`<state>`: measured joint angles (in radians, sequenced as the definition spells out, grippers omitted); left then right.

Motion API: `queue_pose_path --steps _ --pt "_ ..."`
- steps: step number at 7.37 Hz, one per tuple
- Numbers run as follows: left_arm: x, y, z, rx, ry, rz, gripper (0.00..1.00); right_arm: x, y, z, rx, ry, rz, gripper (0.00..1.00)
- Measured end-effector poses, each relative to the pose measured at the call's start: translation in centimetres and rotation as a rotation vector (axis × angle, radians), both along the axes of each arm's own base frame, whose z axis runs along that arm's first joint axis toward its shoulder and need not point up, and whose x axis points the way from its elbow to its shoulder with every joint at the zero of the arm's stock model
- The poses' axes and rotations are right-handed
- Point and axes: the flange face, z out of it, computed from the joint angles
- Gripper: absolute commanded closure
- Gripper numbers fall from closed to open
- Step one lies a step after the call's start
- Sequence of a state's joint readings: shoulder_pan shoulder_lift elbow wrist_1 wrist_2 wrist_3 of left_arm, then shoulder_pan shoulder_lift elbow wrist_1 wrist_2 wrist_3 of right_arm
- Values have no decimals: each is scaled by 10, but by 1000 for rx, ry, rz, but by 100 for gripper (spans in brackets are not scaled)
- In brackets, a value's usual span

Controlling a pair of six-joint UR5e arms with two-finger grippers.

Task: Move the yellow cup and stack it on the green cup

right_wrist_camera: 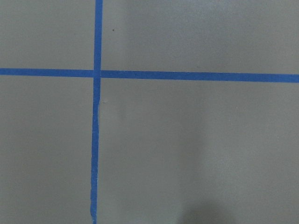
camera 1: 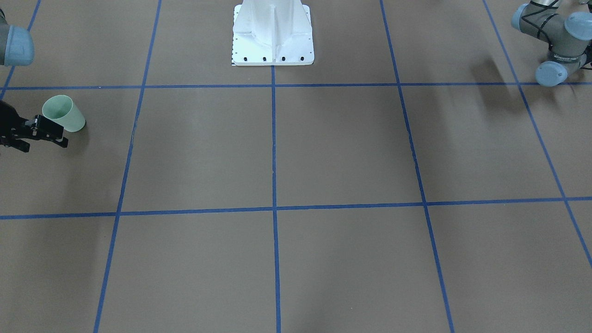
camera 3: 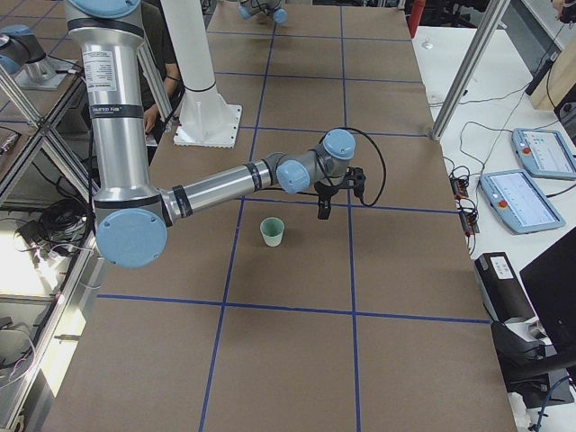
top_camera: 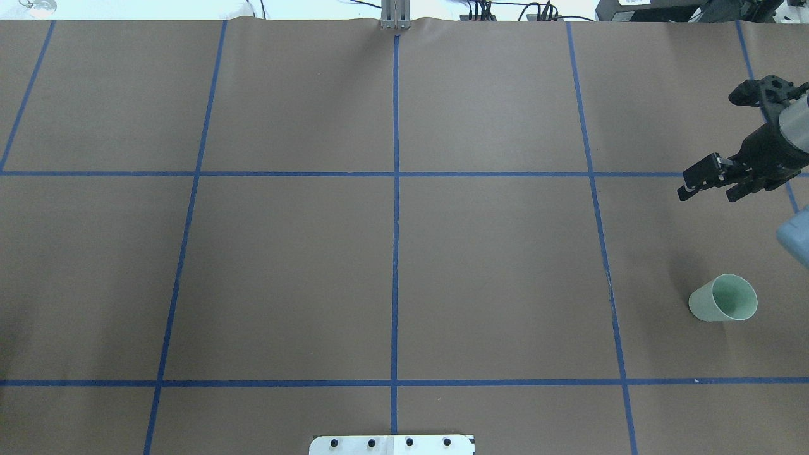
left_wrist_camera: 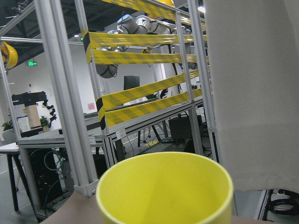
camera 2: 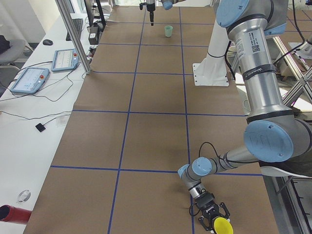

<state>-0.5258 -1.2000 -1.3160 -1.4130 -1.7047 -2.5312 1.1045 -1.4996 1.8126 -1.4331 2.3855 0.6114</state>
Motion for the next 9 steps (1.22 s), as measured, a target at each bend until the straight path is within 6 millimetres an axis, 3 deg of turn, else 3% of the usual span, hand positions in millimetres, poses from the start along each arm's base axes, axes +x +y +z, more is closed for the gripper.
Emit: queue_pose_path --steps 3,6,8,9 --pt "-14 -39 -3 209 30 133 49 0 0 1 -5 -1 -1 1" --pt "-12 -99 -29 576 61 313 49 1 0 2 -9 -2 1 1" --pt "18 -147 -65 821 79 460 55 1 -1 5 -13 4 4 1" --pt "49 -179 -95 920 93 544 59 0 -3 10 -23 10 6 1"
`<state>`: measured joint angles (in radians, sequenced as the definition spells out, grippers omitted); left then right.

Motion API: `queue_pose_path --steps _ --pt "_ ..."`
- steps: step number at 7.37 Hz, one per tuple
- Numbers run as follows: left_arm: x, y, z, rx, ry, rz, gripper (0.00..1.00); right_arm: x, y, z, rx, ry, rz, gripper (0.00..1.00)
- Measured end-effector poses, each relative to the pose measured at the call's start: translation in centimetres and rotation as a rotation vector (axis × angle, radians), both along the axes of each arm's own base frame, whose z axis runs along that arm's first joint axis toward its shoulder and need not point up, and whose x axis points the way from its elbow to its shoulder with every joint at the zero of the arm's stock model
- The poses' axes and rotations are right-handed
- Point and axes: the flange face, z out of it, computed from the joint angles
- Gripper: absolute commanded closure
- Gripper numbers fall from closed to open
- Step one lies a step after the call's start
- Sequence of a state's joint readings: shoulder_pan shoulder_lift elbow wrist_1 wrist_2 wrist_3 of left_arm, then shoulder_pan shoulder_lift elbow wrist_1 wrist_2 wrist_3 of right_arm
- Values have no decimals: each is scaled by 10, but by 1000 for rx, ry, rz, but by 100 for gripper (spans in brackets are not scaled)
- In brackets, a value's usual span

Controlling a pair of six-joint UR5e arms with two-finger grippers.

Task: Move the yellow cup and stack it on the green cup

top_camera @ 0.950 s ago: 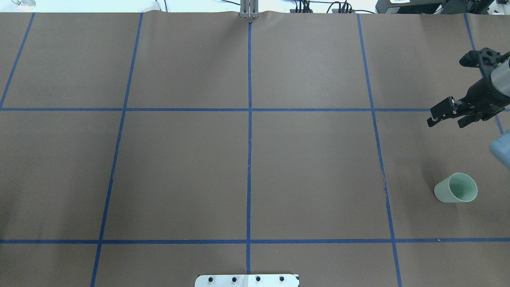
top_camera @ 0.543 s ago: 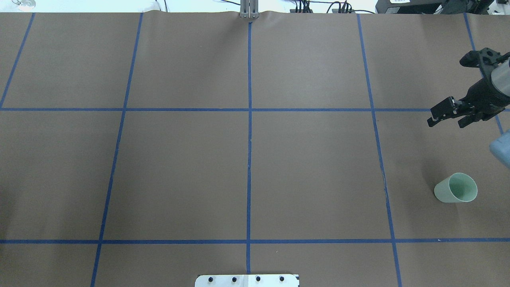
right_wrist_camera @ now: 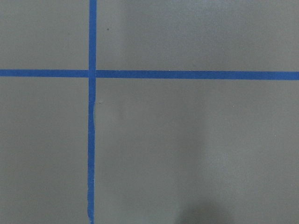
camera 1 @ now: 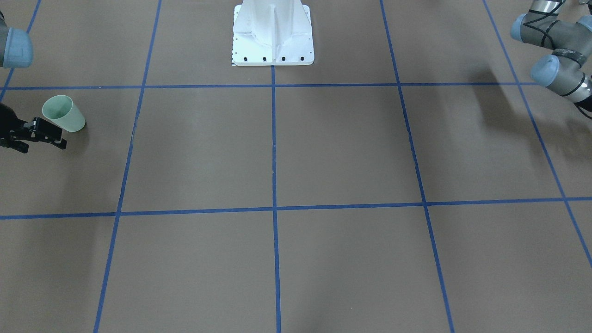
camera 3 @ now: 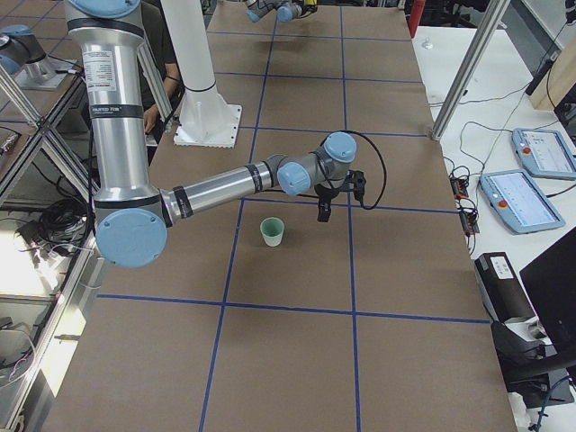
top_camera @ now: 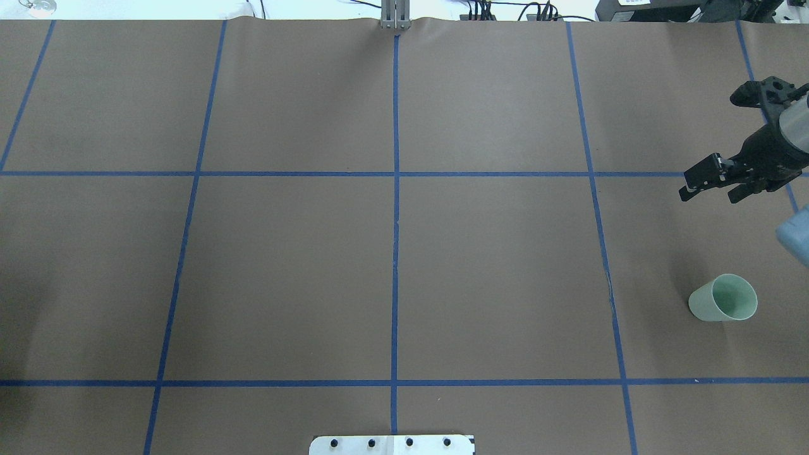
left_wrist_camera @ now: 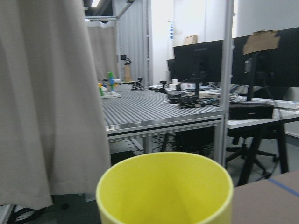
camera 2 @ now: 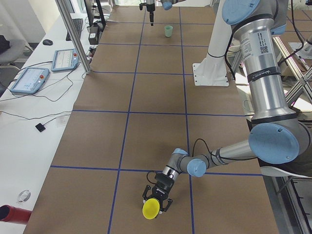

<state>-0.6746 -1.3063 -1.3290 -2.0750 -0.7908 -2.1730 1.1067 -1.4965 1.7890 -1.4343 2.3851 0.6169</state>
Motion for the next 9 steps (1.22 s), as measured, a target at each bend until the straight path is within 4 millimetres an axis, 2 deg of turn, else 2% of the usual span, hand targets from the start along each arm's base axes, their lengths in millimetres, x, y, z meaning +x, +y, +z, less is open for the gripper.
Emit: queue_pose_path --steps 1,2,4,5,6,7,8,9 --pt "36 -34 -36 70 2 87 65 -2 -4 6 -12 6 1 1" --pt "69 -63 -76 140 7 167 65 -5 -9 11 -22 12 1 1" --pt "123 -108 -160 288 27 340 64 -8 -16 12 -27 14 3 1" --pt "152 -127 -213 382 19 451 61 -8 -20 7 -21 9 9 1" --pt "184 -146 -266 459 10 555 61 -9 -28 -7 -10 -2 22 1" --pt "226 -161 -319 523 44 648 61 -13 -39 -29 -1 -18 43 1" --pt "272 -162 -369 577 82 754 61 -20 -52 -57 3 -38 71 1" --pt "318 -151 -415 622 76 885 61 -30 -64 -87 7 -61 96 1"
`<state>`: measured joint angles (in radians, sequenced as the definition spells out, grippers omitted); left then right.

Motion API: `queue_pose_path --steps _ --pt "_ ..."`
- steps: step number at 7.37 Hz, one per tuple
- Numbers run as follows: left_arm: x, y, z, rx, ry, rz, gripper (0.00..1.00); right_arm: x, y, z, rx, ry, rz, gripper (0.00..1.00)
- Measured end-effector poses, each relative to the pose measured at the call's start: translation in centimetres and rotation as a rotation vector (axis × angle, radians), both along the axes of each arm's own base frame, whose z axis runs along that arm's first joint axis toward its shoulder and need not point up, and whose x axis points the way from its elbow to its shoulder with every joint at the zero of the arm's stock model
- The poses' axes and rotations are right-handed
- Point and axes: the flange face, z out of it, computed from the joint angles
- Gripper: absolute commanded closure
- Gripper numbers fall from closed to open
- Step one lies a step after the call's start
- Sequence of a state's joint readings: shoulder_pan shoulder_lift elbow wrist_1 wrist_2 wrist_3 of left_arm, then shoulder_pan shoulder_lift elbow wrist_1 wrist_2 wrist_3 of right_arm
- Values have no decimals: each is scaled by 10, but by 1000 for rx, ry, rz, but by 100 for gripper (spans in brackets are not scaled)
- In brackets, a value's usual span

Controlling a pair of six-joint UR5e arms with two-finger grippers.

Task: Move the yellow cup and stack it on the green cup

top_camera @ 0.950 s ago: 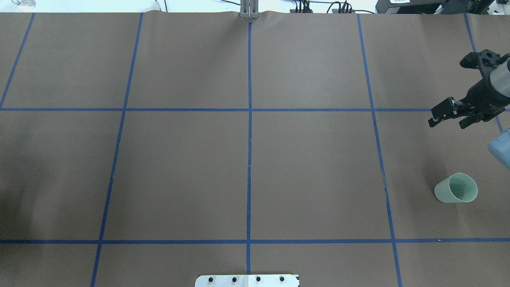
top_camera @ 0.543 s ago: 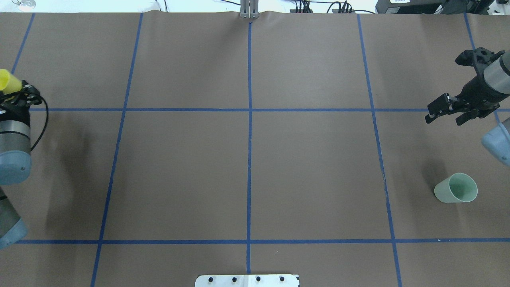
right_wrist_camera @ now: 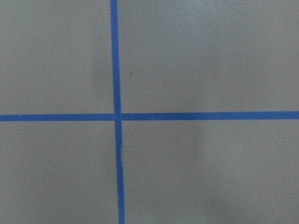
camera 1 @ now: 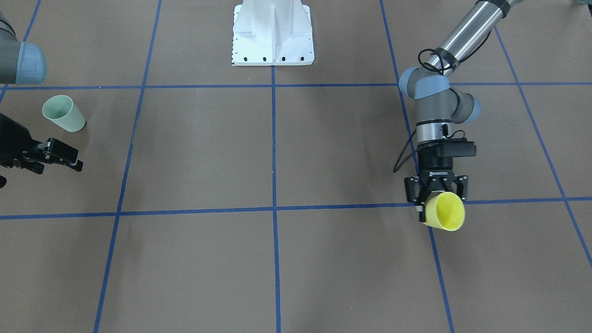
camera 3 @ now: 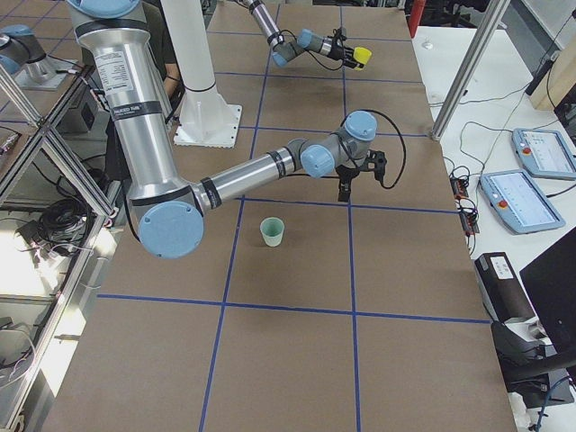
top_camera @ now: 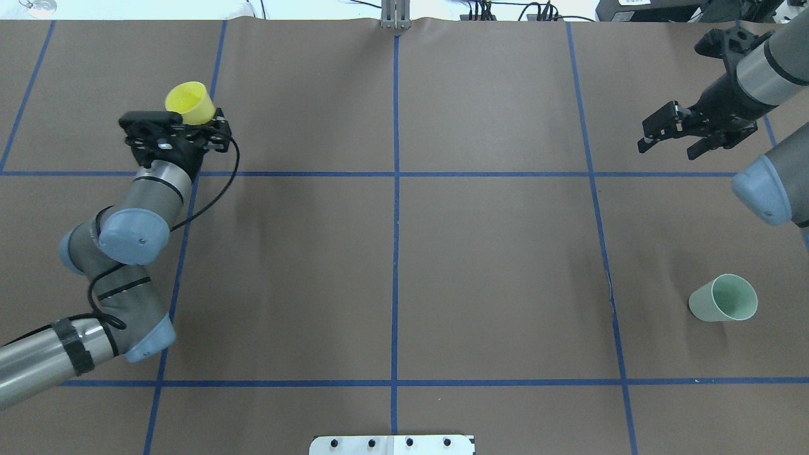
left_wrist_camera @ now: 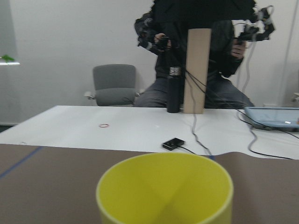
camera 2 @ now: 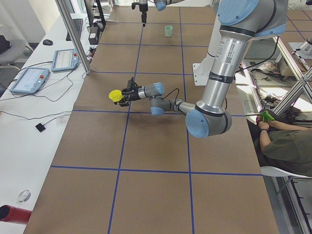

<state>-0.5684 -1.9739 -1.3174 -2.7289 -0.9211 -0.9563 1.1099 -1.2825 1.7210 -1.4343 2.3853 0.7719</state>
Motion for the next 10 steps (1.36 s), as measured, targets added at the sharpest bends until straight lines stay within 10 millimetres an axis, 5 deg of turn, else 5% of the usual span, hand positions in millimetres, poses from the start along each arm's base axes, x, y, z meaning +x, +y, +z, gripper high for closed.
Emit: queue_pose_path --steps 2,3,5,8,10 --pt "80 23 -107 152 -43 271 61 -28 -8 -54 -6 -45 24 1" --pt "105 32 -144 223 -71 413 62 -49 -5 -79 -5 -67 15 1" --pt "123 49 -167 367 -146 616 62 -86 7 -112 45 -117 -31 1" --pt "109 80 -156 589 -141 750 62 -118 22 -138 100 -169 -88 1" --pt "102 100 -172 631 -76 772 62 -140 34 -158 103 -194 -116 1"
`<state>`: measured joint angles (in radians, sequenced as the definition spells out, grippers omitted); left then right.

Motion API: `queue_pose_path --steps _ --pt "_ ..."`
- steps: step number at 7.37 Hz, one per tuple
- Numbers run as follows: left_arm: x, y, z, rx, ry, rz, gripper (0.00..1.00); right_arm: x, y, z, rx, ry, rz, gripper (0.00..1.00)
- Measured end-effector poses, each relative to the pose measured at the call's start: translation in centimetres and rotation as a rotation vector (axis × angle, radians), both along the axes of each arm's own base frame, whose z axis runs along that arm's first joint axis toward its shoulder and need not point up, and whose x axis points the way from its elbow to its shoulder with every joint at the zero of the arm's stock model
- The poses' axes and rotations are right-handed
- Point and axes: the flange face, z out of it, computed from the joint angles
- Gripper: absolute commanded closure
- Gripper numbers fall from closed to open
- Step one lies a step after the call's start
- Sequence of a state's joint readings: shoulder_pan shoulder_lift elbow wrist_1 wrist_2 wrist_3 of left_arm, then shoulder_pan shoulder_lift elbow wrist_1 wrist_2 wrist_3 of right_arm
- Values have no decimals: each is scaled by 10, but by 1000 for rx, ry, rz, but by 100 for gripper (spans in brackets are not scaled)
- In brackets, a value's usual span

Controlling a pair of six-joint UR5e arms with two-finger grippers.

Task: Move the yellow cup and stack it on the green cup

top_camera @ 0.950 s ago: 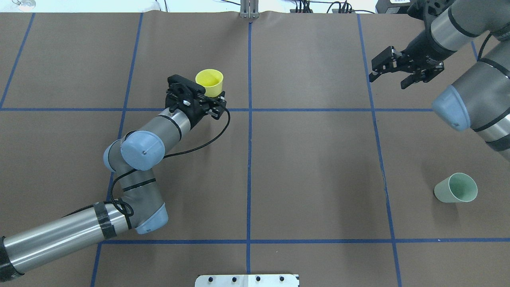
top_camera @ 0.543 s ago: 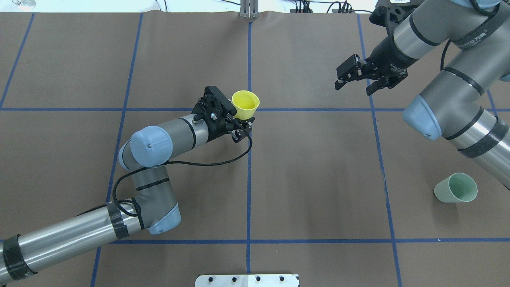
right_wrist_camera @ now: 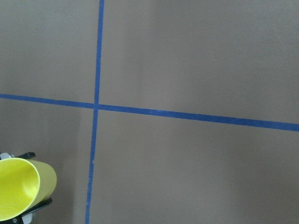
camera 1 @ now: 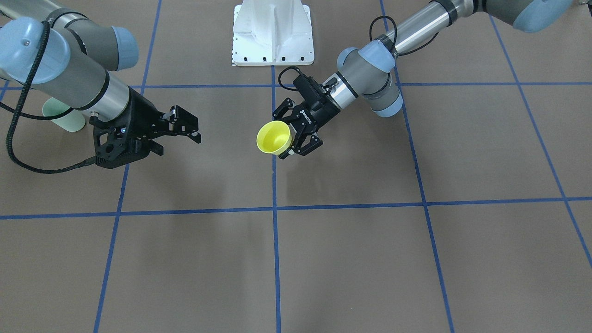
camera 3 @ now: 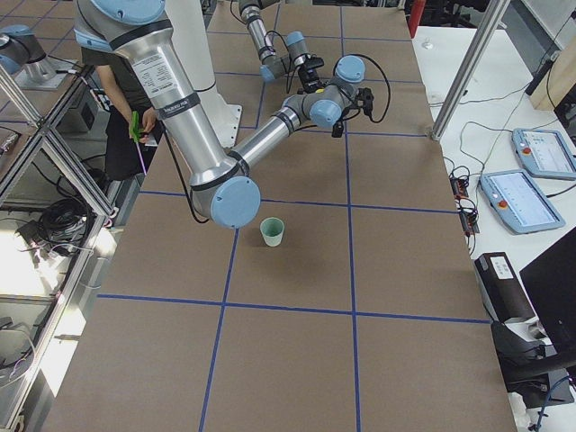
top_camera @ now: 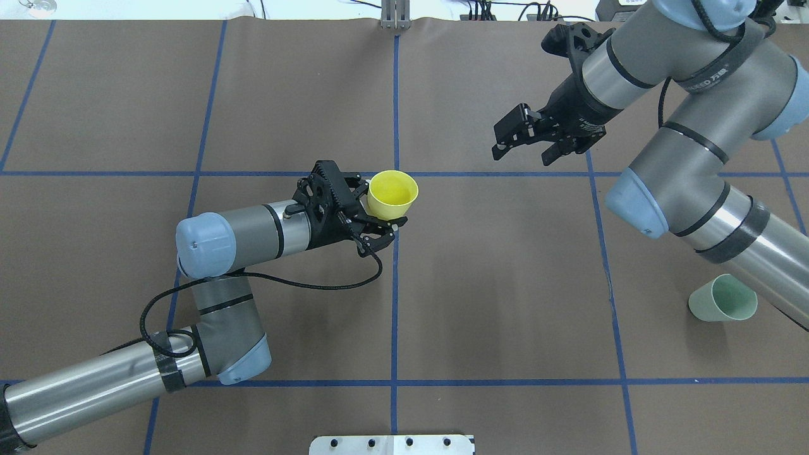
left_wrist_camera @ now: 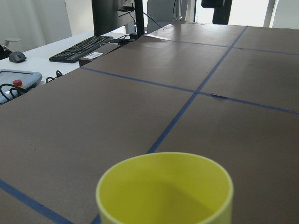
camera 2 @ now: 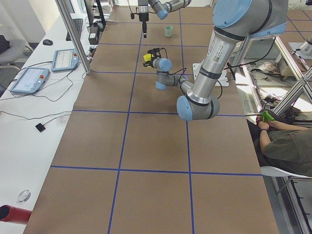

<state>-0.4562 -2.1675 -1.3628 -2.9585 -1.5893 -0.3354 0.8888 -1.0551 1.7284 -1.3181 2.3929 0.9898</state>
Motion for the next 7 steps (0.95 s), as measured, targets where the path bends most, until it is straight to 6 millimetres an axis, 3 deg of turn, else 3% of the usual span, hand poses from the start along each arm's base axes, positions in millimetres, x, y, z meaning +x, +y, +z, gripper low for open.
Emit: queue_pose_path --steps 3,7 --pt "5 20 -12 -25 43 40 62 -37 24 -31 -19 -33 -52 2" --pt "22 43 -18 -21 50 77 62 -72 47 -35 -49 -35 -116 19"
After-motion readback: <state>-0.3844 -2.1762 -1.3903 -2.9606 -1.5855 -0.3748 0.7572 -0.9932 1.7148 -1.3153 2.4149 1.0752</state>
